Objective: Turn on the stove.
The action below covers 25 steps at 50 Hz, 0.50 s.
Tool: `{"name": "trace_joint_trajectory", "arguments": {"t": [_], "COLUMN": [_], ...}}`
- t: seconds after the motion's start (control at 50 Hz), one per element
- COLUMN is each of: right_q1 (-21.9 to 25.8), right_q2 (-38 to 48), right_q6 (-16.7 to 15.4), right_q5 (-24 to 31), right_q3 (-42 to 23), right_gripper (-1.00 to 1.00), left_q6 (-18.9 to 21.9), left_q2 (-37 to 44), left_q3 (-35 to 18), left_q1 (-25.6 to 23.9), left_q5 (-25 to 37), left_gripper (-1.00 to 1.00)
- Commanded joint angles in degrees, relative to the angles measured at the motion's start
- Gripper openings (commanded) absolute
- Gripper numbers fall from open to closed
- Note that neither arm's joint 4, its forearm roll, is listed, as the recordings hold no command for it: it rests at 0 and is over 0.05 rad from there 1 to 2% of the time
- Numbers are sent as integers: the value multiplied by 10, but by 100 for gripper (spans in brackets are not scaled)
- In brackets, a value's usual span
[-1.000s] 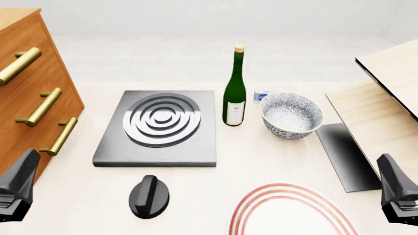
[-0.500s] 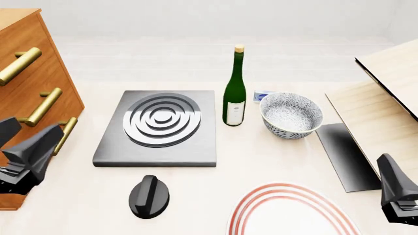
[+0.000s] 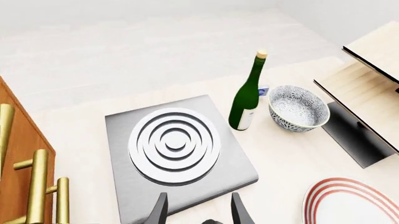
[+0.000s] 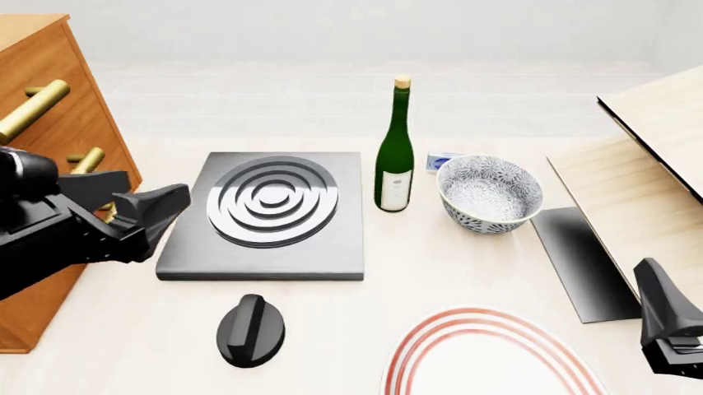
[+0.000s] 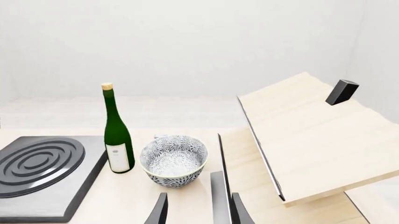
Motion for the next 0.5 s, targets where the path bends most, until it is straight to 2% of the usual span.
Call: {"name": "trace_joint_trajectory", "arguments": {"t": [0.02,0.12,0.2,0.34,0.4,0.5], "right_q1": [0,-1,0,0,0,-1], "right_q2": [-2,2,-4,0,-4,0], "right_q6": [-3,4,-5,3,-5,4], "right_q5": [1,0,2,1,2,1], "right_q3": [0,0,-1,0,-1,0], "right_gripper": [100,100,100,100,100,100], "left_q6": [7,24,14,6,16,21], "left_q2": [93,132,156,191,201,220], "left_q3": [-3,-6,-18,-34,-40,-44], "left_q1": [-44,-54,-55,-64,-70,-73], "left_q5": [-26,-39,-37,-34,-33,-36], "left_gripper": [100,100,100,100,100,100]}}
